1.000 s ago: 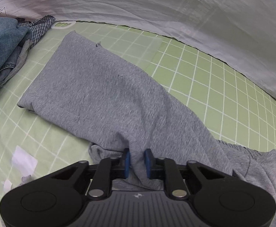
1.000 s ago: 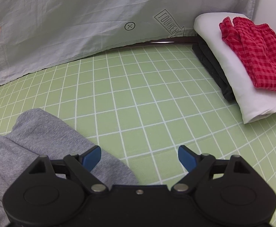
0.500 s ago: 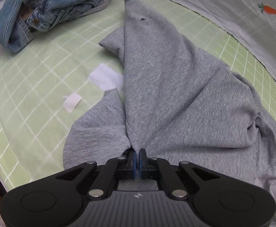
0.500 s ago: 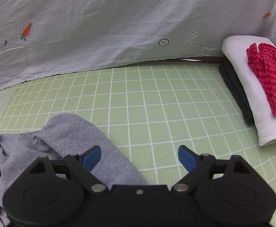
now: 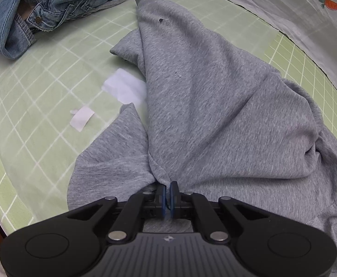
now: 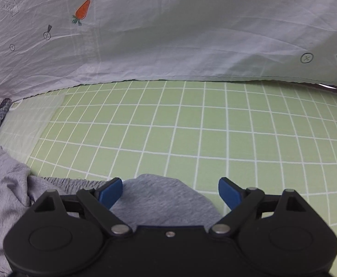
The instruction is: Fold clothes
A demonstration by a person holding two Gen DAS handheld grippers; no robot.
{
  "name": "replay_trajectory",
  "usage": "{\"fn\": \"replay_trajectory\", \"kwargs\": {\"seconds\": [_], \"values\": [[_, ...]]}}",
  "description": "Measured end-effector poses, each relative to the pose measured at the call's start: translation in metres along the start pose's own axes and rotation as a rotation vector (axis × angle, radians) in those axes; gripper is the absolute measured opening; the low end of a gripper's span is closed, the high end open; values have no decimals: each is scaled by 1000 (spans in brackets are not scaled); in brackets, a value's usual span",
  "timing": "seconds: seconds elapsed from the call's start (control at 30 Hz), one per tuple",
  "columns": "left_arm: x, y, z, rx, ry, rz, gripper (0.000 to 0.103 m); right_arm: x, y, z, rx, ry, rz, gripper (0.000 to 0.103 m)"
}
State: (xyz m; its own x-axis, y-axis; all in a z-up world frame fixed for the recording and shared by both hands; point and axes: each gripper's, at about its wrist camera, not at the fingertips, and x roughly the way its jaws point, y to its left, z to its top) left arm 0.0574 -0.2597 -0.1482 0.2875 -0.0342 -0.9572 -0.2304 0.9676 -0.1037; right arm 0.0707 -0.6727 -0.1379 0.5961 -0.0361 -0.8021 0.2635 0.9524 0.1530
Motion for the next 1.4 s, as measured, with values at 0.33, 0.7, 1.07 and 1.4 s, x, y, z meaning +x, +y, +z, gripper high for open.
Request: {"fn": "replay_trajectory", "kwargs": {"seconds": [0.33, 0.7, 1.07, 1.4], "values": [[3, -5, 2, -7, 12, 10, 4, 20, 23, -12, -109, 89, 137, 25], [-1, -24, 11, -8, -22, -125, 18, -77, -104, 16, 133, -377, -503, 19], [-2, -47, -1, 90, -23, -138, 51, -112, -163, -80, 290, -168, -651, 80], [-5, -44, -21, 169, -27, -96, 69, -90, -102, -117, 274, -80, -528, 86]]}}
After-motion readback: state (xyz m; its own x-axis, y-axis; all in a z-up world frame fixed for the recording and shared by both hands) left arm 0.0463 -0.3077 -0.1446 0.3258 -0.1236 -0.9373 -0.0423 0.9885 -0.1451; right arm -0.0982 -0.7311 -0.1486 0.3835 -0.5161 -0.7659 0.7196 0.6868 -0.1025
